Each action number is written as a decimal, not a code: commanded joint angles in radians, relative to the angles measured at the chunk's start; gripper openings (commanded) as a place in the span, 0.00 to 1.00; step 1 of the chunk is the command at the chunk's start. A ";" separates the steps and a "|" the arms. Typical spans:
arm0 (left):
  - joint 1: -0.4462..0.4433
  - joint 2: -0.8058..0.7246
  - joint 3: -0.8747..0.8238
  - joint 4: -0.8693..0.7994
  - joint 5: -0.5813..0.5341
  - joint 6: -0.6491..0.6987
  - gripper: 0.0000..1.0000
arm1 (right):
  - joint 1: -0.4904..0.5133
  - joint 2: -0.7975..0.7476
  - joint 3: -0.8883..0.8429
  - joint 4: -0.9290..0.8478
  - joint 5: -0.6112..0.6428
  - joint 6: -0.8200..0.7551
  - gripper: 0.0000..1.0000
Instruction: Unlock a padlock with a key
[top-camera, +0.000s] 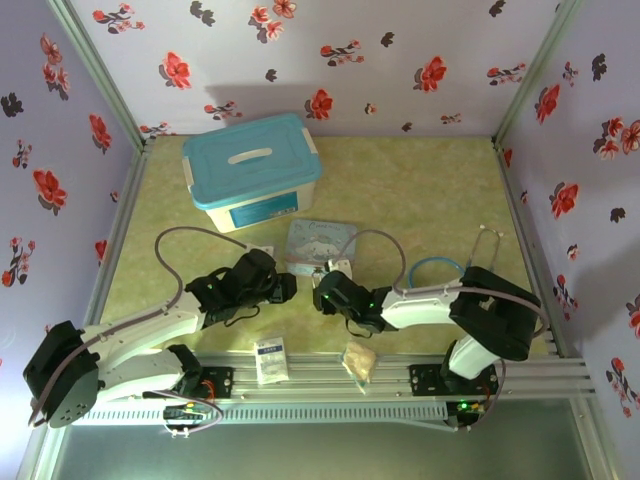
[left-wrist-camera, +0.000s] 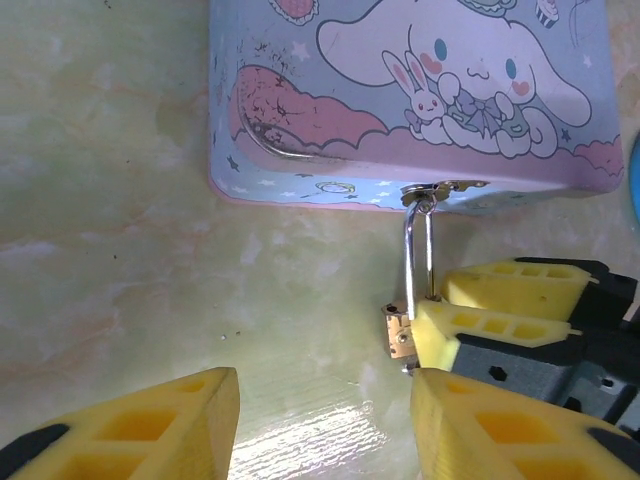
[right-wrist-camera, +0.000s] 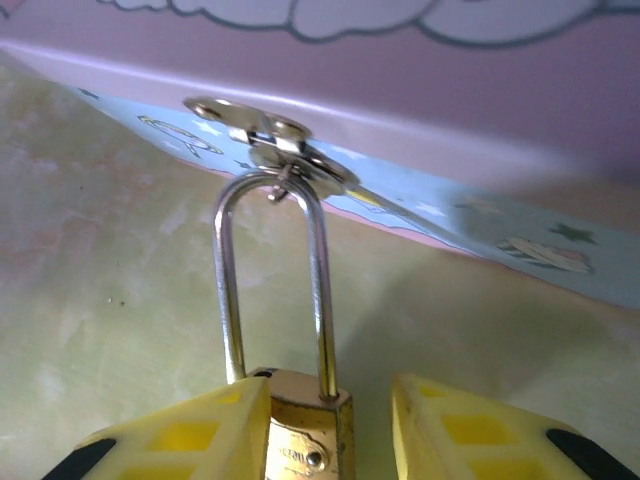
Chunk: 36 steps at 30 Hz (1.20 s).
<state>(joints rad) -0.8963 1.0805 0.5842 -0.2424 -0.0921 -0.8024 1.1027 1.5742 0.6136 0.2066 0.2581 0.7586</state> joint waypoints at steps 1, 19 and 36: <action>0.009 0.005 -0.010 0.003 0.007 0.016 0.49 | 0.007 0.047 0.045 -0.086 0.042 -0.050 0.35; 0.060 -0.023 0.038 -0.022 0.003 0.068 0.50 | -0.006 0.016 -0.113 0.137 -0.056 0.070 0.03; 0.186 0.166 0.240 0.003 0.011 0.222 0.53 | 0.020 -0.028 -0.021 0.008 -0.002 0.042 0.53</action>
<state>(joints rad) -0.7185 1.2461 0.7921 -0.2546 -0.0921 -0.6159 1.1065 1.4940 0.5369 0.2554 0.2203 0.8005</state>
